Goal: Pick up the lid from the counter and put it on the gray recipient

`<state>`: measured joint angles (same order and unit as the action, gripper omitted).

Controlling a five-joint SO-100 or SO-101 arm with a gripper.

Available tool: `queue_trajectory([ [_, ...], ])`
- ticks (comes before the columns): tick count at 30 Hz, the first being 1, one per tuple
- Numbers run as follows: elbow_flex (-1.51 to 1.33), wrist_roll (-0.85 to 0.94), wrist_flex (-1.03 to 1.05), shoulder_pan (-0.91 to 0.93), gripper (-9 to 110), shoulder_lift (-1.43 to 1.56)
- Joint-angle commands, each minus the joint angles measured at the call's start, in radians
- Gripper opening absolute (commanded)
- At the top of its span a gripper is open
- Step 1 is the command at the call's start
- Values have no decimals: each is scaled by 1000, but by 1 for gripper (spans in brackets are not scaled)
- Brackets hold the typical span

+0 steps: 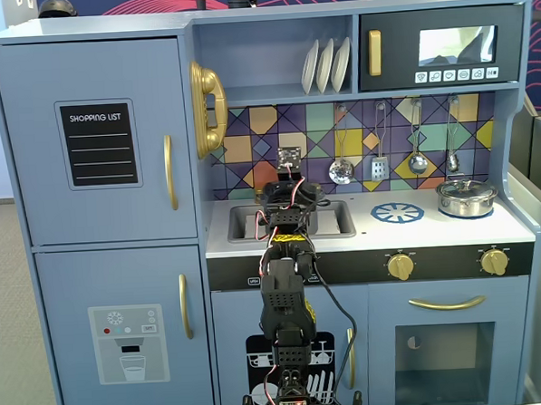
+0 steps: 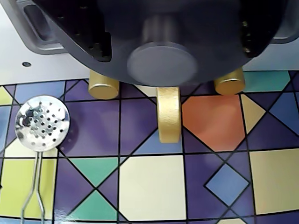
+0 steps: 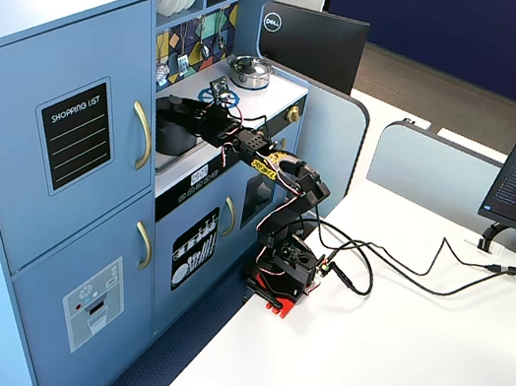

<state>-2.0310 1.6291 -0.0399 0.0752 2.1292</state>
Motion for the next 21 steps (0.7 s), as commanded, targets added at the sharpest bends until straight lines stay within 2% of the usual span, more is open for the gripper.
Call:
queue_trajectory([
  [1,83,-9,-14,-2,33,41],
  [7,106,-11,106,14,39,144],
  [12,103,-17,262,-3,38,287],
  [15,95,-37,407,-8,37,407],
  [21,144,-98,900,-2,33,627],
])
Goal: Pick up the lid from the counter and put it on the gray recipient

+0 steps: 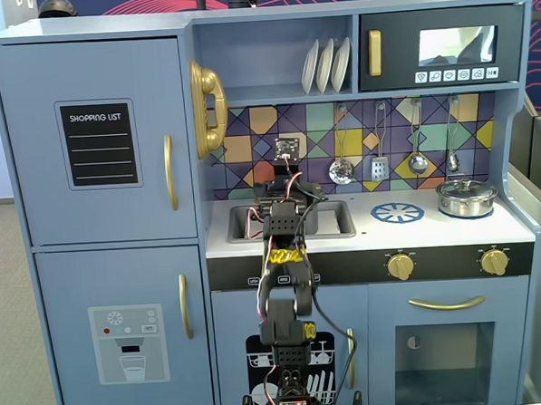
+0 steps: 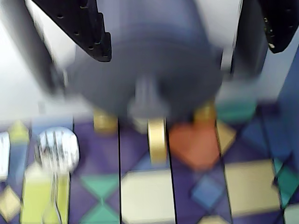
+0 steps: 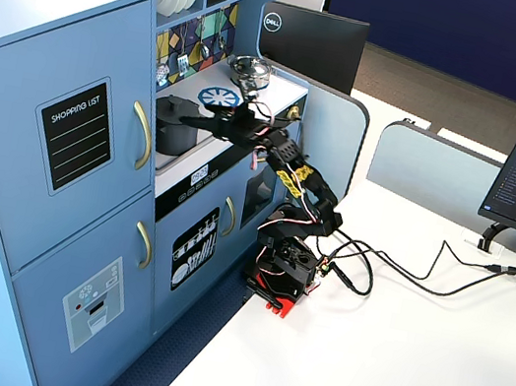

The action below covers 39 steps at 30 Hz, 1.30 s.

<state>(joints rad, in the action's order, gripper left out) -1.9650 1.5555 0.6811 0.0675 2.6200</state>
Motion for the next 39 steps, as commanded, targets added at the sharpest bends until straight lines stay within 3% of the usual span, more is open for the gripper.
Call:
queue_trajectory([
  [1,78,-20,253,6,30,169],
  [11,-133,-14,612,-83,8,310],
  [16,-362,-23,572,-117,0,331],
  [20,-597,-40,436,-114,0,387],
  [27,-868,-40,423,-135,0,482],
  [32,-1019,-61,322,-101,0,499],
  [39,-1037,-109,393,-109,0,541],
])
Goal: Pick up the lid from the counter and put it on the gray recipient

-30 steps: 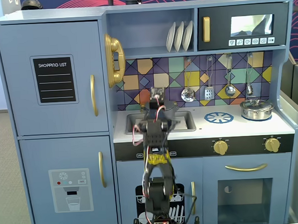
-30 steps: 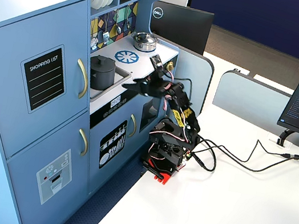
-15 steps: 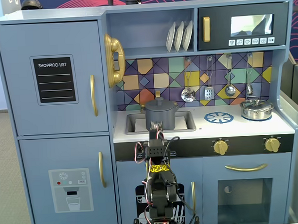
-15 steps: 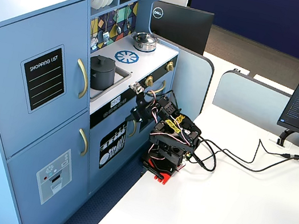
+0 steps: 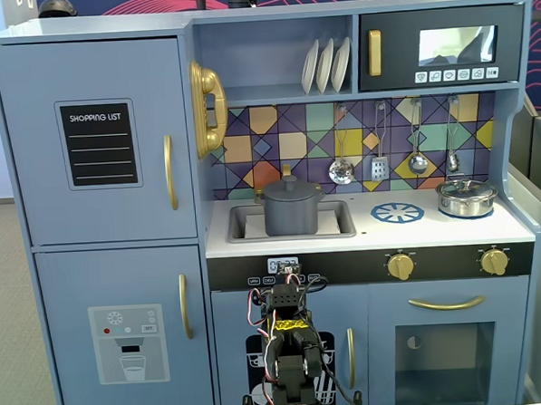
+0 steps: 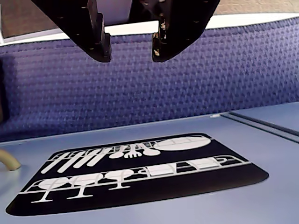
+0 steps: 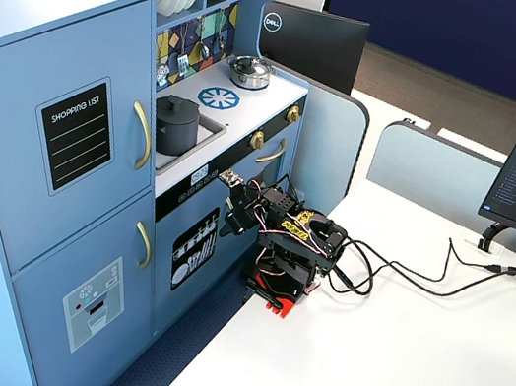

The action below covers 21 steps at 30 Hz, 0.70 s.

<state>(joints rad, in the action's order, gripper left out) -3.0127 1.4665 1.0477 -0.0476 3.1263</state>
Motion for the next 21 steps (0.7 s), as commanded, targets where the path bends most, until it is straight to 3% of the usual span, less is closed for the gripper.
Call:
queue_trajectory([
  [1,11,0,66,11,0,52],
  [6,11,235,448,28,5,52],
  [7,9,127,472,17,6,52],
  [9,11,48,480,21,8,52],
  [21,11,44,482,40,9,52],
])
